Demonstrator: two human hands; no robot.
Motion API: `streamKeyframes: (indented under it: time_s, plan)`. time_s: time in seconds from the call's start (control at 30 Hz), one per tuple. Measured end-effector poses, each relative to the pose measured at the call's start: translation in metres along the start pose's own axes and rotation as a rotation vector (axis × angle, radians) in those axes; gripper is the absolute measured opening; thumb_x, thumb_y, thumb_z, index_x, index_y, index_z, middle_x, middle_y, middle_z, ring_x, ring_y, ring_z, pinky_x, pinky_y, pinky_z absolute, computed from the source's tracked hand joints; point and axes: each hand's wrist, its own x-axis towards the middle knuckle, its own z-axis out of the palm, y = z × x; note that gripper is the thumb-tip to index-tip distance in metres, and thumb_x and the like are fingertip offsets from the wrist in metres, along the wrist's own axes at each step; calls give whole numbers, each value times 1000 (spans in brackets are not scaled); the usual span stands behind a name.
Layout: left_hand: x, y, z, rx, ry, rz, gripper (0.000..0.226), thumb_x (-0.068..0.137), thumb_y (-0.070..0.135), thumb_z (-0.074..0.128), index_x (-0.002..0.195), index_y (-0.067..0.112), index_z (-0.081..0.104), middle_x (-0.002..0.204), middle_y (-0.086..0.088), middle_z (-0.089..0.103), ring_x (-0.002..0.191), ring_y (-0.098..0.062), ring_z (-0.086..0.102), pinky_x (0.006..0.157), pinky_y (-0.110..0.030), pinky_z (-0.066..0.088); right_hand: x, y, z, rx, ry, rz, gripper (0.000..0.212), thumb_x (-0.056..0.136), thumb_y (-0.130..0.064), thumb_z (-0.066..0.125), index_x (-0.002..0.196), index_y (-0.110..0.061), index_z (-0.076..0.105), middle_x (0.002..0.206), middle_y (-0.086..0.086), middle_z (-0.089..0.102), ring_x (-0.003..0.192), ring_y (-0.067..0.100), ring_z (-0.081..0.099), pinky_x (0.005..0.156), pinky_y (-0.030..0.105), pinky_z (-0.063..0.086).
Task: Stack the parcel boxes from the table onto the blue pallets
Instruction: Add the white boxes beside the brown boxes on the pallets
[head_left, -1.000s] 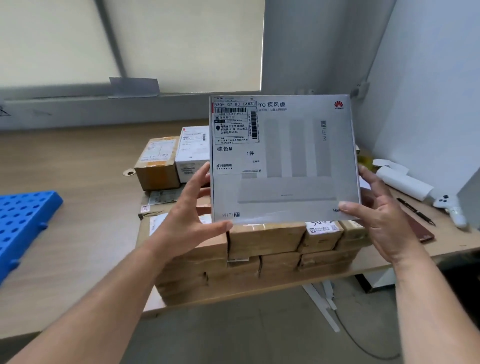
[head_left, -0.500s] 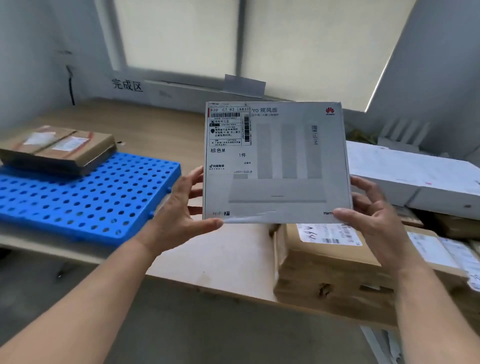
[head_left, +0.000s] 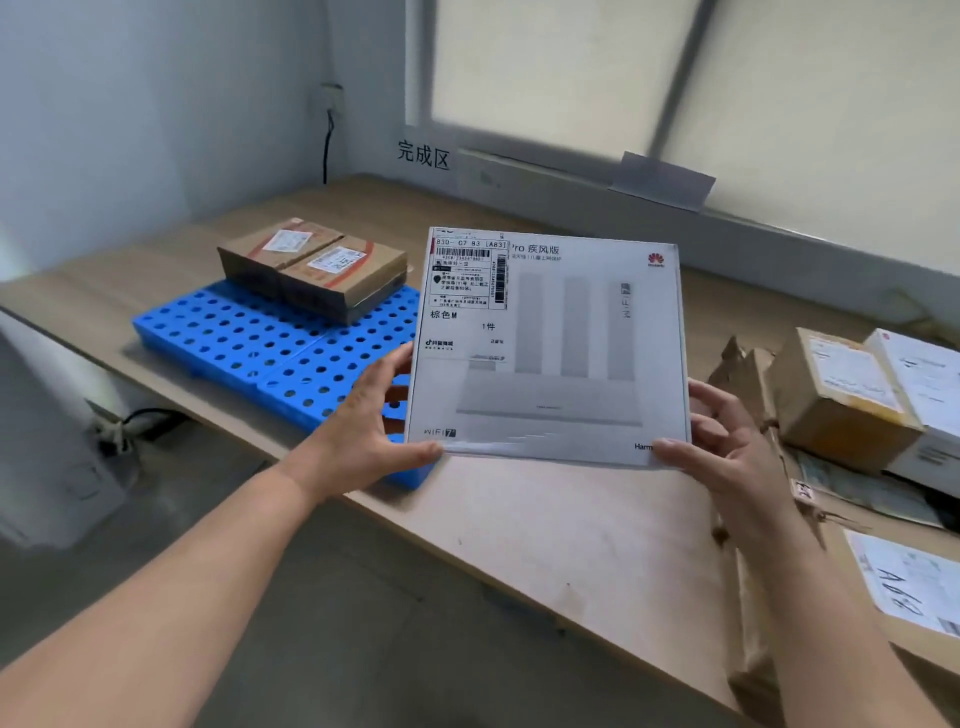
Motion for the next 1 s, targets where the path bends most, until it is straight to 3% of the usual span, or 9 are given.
streamKeyframes:
  time_s: [0.23, 0.4, 0.5, 0.63, 0.7, 0.83, 1.0]
  plan:
    - [43, -36, -19, 64, -19, -76, 112, 56, 59, 69, 148, 34, 12, 149, 15, 26, 135, -4, 28, 113, -39, 30, 66, 30, 31, 10, -14, 14, 69, 75, 8, 68, 135, -19, 47, 103, 13, 70, 93, 21, 67, 82, 30, 53]
    - [89, -57, -38, 92, -61, -103, 101, 73, 33, 79, 149, 34, 12, 148, 15, 25, 131, -4, 28, 108, -33, 32, 111, 42, 48, 0, -99, 69, 74, 75, 10, 69, 132, -33, 46, 108, 7, 71, 100, 16, 66, 74, 23, 53]
    - [118, -67, -49, 114, -80, -105, 102, 69, 39, 76, 148, 35, 12, 143, 21, 25, 127, -2, 31, 106, -33, 36, 134, 47, 54, -13, -125, 80, 80, 76, 13, 68, 135, -34, 43, 111, 2, 70, 99, 11, 66, 72, 20, 54]
    - [150, -80, -53, 109, -109, -98, 96, 76, 25, 77, 147, 36, 13, 133, 26, 24, 123, 2, 29, 106, -32, 36, 157, 53, 63, -34, -103, 101, 80, 77, 13, 68, 137, -33, 41, 108, -3, 71, 95, 7, 67, 70, 17, 53]
    - [161, -91, -54, 108, -132, -107, 97, 76, 26, 77, 148, 36, 13, 135, 23, 25, 124, -1, 31, 105, -36, 39, 165, 56, 68, -43, -84, 126, 79, 78, 12, 68, 135, -35, 42, 105, -6, 72, 92, 6, 67, 69, 16, 52]
    - [185, -113, -59, 122, -204, -122, 98, 77, 30, 76, 148, 36, 9, 136, 21, 24, 121, 3, 28, 103, -26, 37, 177, 64, 81, -50, -63, 179, 81, 74, 6, 75, 135, -37, 42, 106, -5, 72, 93, 8, 68, 72, 20, 53]
    - [226, -143, -77, 137, -319, -122, 100, 76, 35, 76, 149, 34, 8, 147, 14, 23, 128, -1, 25, 110, -32, 28, 194, 74, 109, -36, 5, 249, 79, 76, 7, 73, 134, -37, 42, 110, -6, 71, 104, 9, 65, 80, 26, 49]
